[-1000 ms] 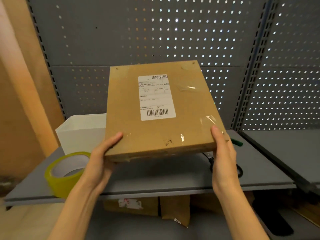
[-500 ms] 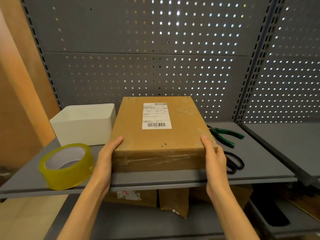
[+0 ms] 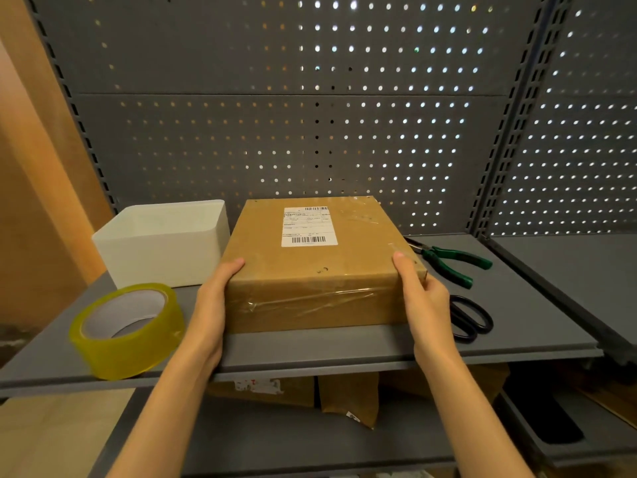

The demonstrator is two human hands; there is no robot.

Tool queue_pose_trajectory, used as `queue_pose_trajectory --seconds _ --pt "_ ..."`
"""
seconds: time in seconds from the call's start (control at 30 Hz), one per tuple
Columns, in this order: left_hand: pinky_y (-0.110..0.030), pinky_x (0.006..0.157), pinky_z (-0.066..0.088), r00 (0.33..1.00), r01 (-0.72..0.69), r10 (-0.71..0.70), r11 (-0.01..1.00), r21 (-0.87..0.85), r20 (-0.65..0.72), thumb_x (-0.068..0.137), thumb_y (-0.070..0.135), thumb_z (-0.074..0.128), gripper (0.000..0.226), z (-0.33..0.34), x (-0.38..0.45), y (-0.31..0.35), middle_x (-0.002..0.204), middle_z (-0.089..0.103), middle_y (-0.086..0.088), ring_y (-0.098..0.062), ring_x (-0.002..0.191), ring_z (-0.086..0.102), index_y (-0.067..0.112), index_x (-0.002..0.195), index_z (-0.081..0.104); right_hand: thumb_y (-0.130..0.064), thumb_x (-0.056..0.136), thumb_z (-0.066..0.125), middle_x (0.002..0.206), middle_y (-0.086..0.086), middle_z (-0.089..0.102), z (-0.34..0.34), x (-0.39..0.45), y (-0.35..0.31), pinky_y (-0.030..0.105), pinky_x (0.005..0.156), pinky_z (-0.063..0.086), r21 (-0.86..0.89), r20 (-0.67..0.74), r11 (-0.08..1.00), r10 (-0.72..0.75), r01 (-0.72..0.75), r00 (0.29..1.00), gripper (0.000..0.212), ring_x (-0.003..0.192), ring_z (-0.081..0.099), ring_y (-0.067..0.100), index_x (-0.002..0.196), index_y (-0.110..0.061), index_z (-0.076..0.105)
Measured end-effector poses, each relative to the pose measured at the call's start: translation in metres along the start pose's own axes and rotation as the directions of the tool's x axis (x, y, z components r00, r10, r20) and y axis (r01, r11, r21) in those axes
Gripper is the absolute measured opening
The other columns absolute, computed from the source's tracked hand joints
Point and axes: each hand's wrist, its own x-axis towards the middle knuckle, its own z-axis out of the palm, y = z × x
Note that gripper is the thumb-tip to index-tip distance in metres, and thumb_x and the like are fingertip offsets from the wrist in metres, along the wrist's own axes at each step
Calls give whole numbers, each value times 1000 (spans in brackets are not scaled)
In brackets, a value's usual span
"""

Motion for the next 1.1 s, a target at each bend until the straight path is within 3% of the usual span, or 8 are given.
queue_pose_trajectory --seconds 0.27,0.43,0.5,0.6,0.7,0.87,1.0,1.1 --pt "-28 72 44 999 30 -33 993 110 33 89 50 47 34 -5 1 3 103 62 -1 -15 93 57 24 111 55 -59 86 48 89 -15 54 -2 0 2 26 78 36 -119 25 992 -27 29 999 27 85 50 2 84 -33 50" --pt "-19 67 35 997 -72 78 927 369 -1 93 43 46 34 -7 -3 14 93 55 6 -5 83 50 18 116 52 -54 90 43 83 -15 43 -11 -5 -17 28 86 31 -136 119 990 35 -19 992 29 92 42 10 95 -26 44" --pt "-21 81 38 976 -196 217 827 528 24 93 42 46 46 -12 -6 21 113 57 0 -15 104 54 13 129 51 -55 90 44 102 -12 53 -18 -4 -18 30 95 32 -169 105 986 14 4 994 41 108 44 13 109 -20 50" --pt "-30 91 39 916 -339 393 657 674 78 93 39 48 48 -29 -15 31 132 54 -4 -21 120 49 14 134 48 -50 90 49 139 -3 46 -20 -12 -20 34 106 34 -325 10 920 -229 220 973 57 128 41 13 138 -18 44" --pt "-36 87 46 839 -399 526 424 813 137 92 38 50 40 -52 -23 39 121 62 -4 -20 110 56 16 124 57 -37 94 49 128 -6 50 -11 -26 -26 23 95 35 -478 53 740 -513 473 857 42 115 44 5 129 -16 52" --pt "-30 66 41 799 -304 544 -2 953 256 89 36 54 29 -85 -30 41 100 67 -5 -23 88 60 17 107 65 -29 93 52 117 -4 53 25 -40 -23 18 87 30 -651 271 424 -645 630 714 31 105 40 1 120 -17 56" --pt "-33 67 41 801 -296 528 -62 953 283 88 35 57 28 -101 -36 41 99 67 -9 -29 87 60 14 102 66 -24 92 55 113 0 57 58 -57 -18 20 84 36 -611 437 311 -635 728 637 27 103 48 8 116 -14 59" --pt "-35 76 45 834 -315 467 -39 948 296 87 50 49 42 -113 -39 35 105 66 -5 -25 95 59 16 107 64 -24 90 57 111 2 58 81 -69 -12 22 84 39 -562 500 279 -636 779 588 26 103 52 15 113 -13 61"
